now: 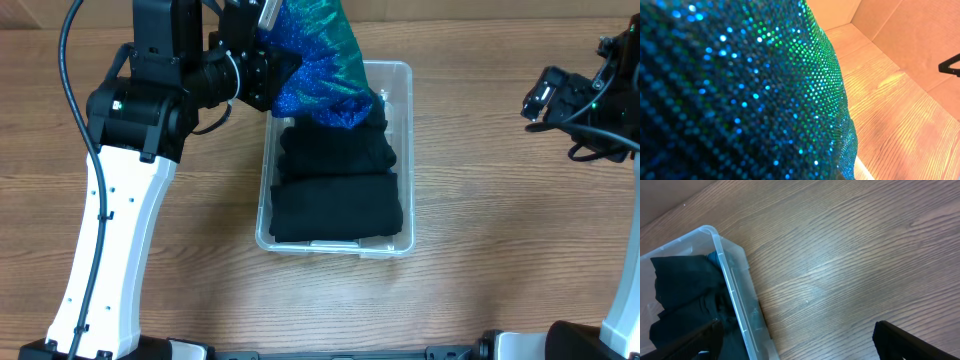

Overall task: Pack container
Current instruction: 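Lift the sparkly cloth and carry it over the container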

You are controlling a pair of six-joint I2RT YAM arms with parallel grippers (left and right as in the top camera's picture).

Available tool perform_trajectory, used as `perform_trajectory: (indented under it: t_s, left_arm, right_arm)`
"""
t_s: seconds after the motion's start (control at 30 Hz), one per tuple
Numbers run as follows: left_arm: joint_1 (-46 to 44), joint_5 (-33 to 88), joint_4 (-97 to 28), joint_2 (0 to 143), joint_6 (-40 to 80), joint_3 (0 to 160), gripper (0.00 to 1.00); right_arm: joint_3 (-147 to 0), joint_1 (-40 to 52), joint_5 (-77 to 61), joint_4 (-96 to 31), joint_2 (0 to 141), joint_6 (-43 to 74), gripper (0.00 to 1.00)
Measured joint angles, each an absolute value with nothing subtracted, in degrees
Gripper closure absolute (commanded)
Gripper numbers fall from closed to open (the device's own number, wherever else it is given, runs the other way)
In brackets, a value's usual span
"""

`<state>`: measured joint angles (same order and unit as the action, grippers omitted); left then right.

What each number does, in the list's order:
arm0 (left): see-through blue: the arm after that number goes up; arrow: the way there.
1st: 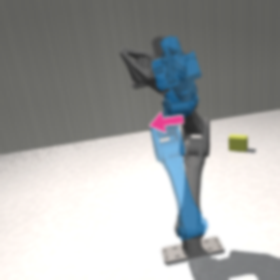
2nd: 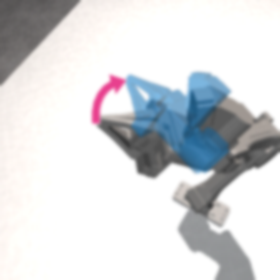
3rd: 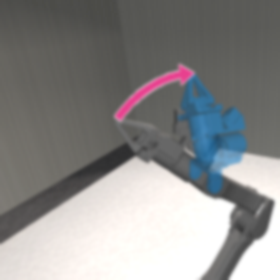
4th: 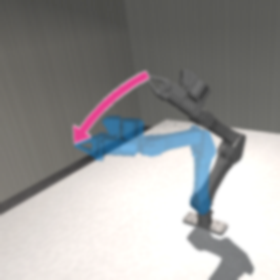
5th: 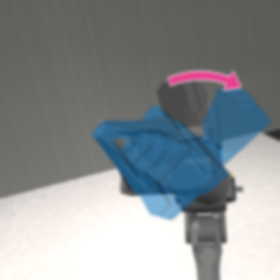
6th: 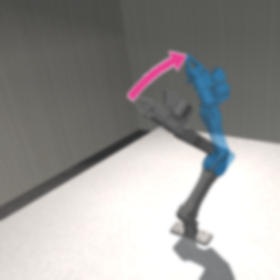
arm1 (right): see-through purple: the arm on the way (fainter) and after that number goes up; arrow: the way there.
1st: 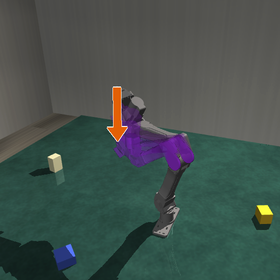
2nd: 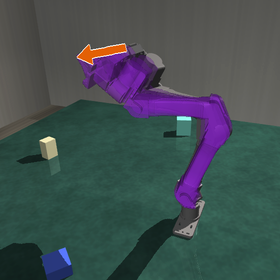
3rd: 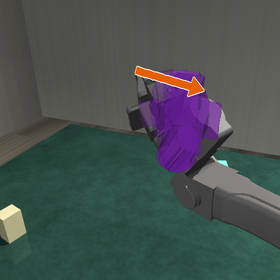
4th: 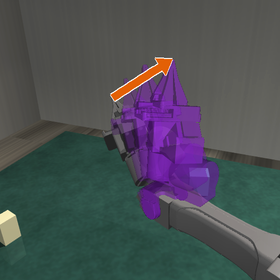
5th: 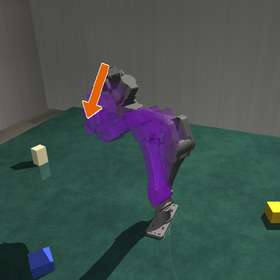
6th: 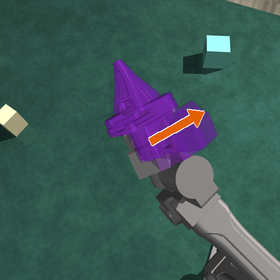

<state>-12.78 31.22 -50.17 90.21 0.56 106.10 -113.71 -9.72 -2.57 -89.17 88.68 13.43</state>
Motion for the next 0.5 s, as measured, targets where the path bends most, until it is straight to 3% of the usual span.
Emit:
perform_trajectory:
  t_s: [0.17, 0.5]
  left_arm:
    - [-12.8, 28.2, -49.9, 90.2, 7.2, 106.1, 0.96]
    - [-21.8, 6.3, -41.6, 92.1, 43.2, 104.2, 0.96]
  right_arm:
    - [-113.7, -9.7, -2.5, -89.1, 88.7, 13.4, 0.00]
    - [-113.7, -9.7, -2.5, -89.1, 88.7, 13.4, 0.00]
